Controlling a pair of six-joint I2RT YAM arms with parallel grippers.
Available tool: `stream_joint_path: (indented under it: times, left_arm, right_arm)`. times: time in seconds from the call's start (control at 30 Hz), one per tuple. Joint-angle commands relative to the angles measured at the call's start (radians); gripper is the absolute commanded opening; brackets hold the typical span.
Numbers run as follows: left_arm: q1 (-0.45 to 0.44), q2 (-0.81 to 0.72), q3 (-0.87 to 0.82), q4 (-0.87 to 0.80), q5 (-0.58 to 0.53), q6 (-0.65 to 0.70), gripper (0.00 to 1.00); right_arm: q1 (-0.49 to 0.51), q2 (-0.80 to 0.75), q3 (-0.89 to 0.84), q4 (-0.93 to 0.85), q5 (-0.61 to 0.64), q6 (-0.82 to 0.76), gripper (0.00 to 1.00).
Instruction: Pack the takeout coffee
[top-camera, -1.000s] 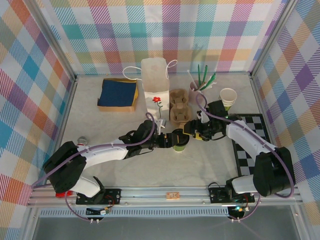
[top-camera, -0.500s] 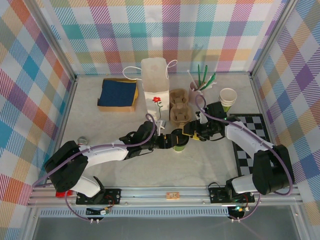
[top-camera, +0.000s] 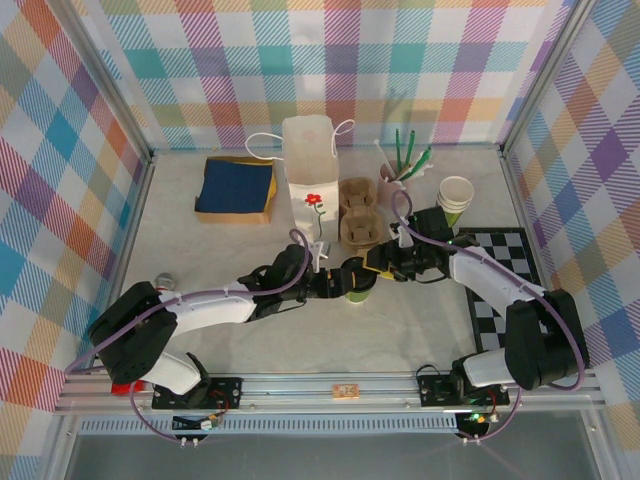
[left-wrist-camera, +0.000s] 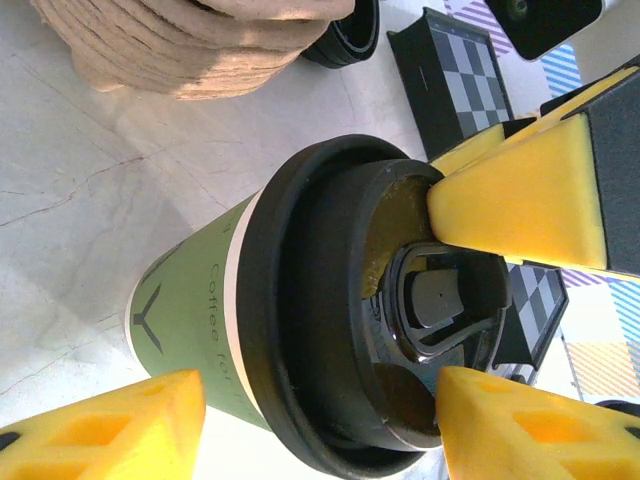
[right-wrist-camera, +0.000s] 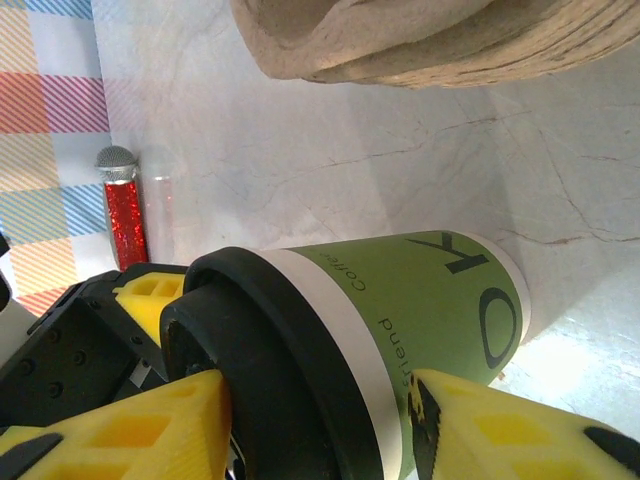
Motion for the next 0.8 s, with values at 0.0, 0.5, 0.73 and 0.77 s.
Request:
stream_joint_path:
  times: [0.0,0.5,0.73,0.77]
  left_arm:
    - [0.009,0.023,-0.039,-0.006,-0.008,-0.014,0.61]
    - [0.016,0.024,-0.053,-0.016,-0.012,-0.018,0.60]
    - [0.019,0.014,-0.051,-0.028,-0.016,-0.012,0.60]
    - [0.021,0.010,-0.049,-0.031,-0.016,-0.010,0.60]
  right_arm:
    - [0.010,0.036,-0.062,-0.076,0.107,0.007,0.48]
    - [0.009,0.072,-0.129,-0.048,0.183,0.038,0.43]
    - [0.011,0.074,-0.134,-0.050,0.186,0.035,0.43]
    - [0.011,0.066,-0.130,-0.057,0.185,0.033,0.42]
